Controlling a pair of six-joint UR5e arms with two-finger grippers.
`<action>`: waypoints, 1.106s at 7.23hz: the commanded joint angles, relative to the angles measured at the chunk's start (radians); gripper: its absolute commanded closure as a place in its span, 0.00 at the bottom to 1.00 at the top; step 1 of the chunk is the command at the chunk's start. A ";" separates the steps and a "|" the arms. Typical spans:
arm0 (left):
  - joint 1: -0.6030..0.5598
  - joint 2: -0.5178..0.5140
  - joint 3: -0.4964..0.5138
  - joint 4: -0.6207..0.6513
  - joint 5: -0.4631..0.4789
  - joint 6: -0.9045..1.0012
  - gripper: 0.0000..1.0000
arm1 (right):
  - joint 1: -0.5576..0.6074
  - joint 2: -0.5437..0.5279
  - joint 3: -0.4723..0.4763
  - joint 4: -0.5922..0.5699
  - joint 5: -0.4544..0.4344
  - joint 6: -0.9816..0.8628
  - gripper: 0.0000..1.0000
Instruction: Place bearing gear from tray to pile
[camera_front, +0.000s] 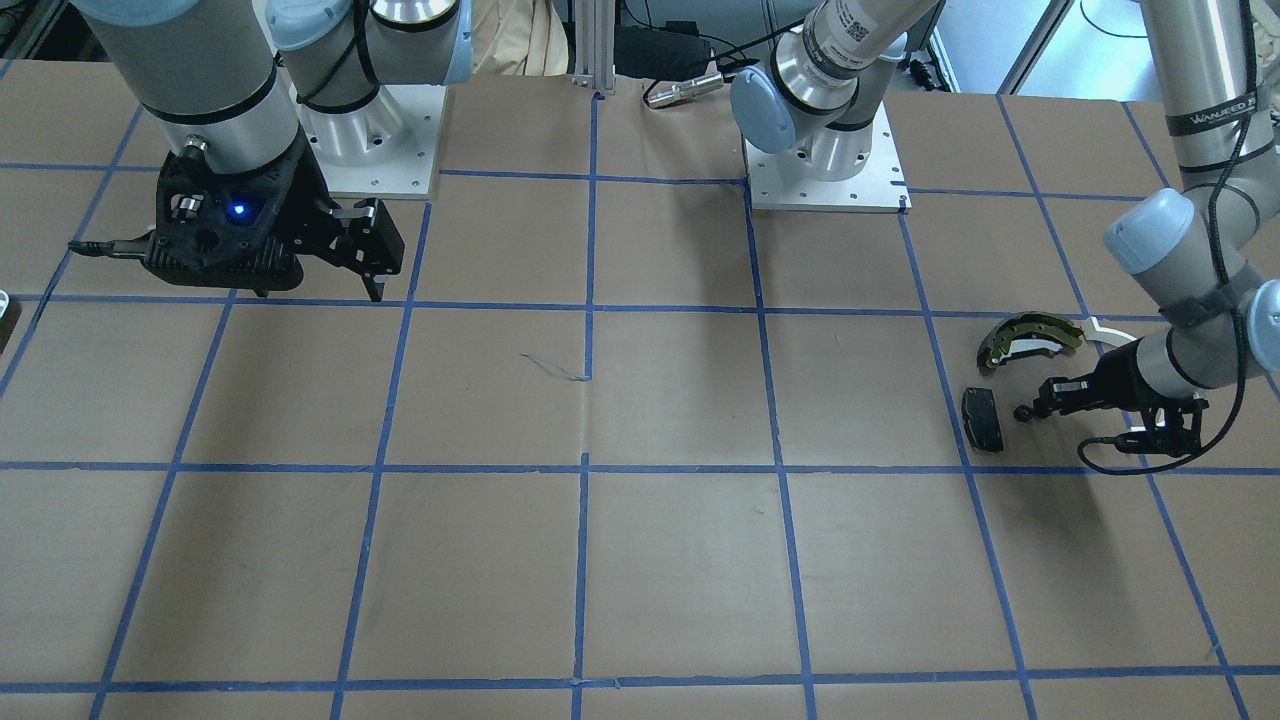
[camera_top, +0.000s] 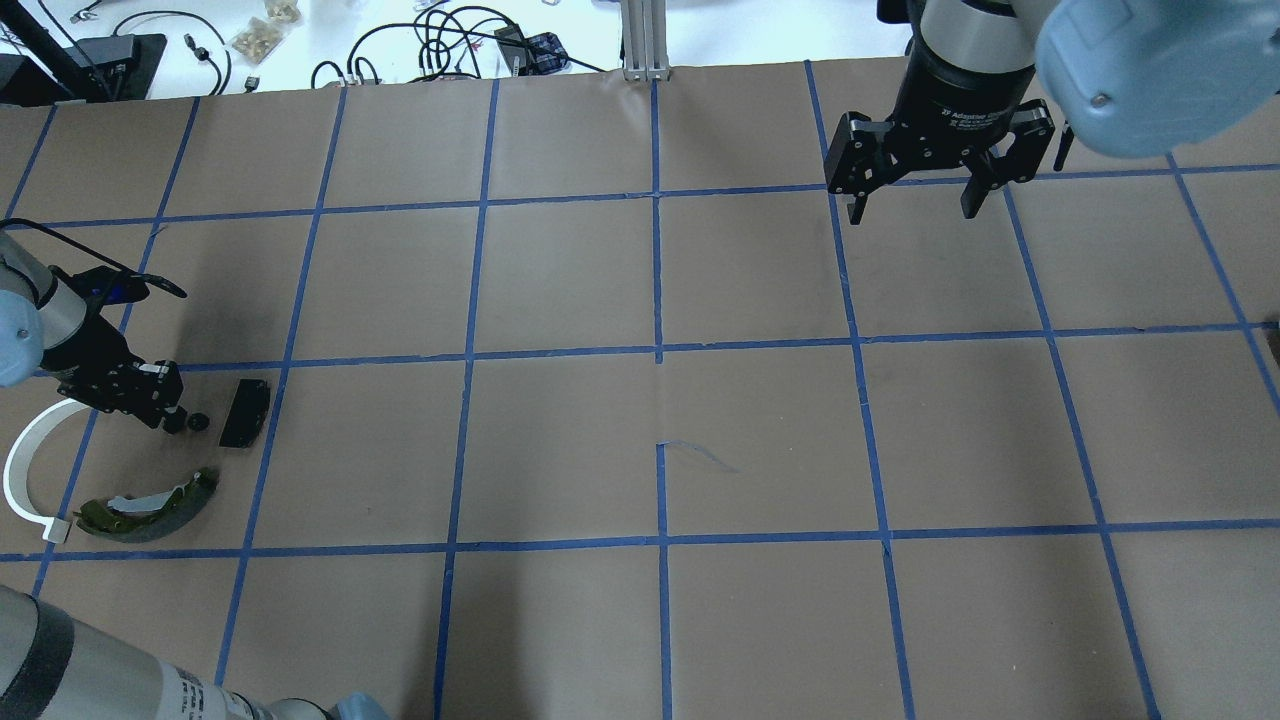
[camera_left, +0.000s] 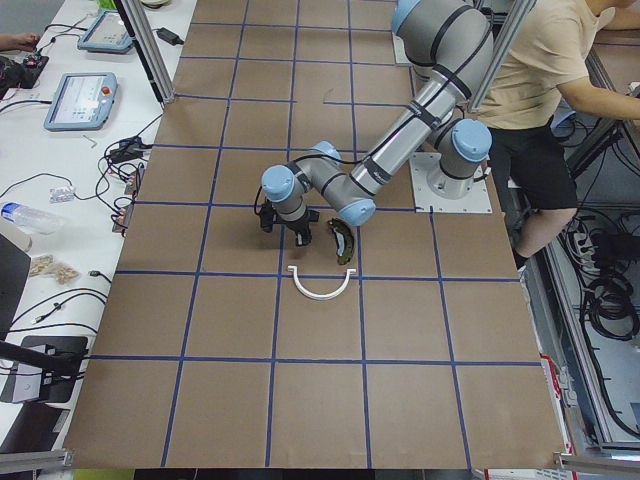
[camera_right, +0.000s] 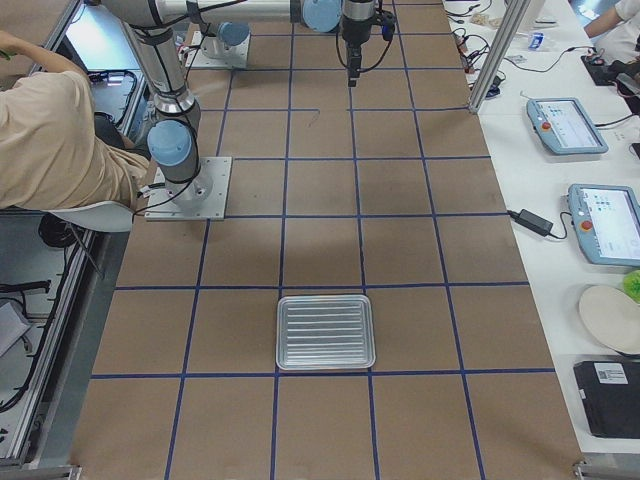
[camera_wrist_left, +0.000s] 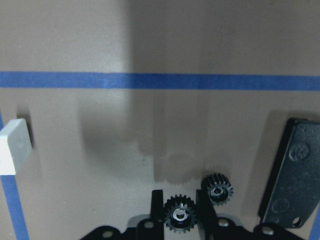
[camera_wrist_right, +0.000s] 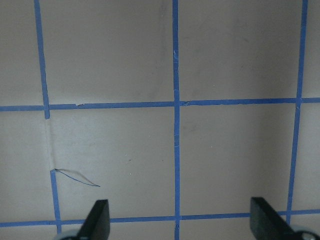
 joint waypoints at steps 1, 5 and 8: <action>0.000 0.013 -0.012 0.003 0.000 -0.003 0.00 | 0.000 0.000 0.000 0.002 0.000 0.000 0.00; -0.077 0.083 0.185 -0.241 -0.008 -0.097 0.00 | 0.000 0.000 0.002 0.002 -0.005 0.000 0.00; -0.194 0.199 0.413 -0.600 -0.078 -0.265 0.00 | 0.000 0.000 0.002 0.002 -0.003 0.000 0.00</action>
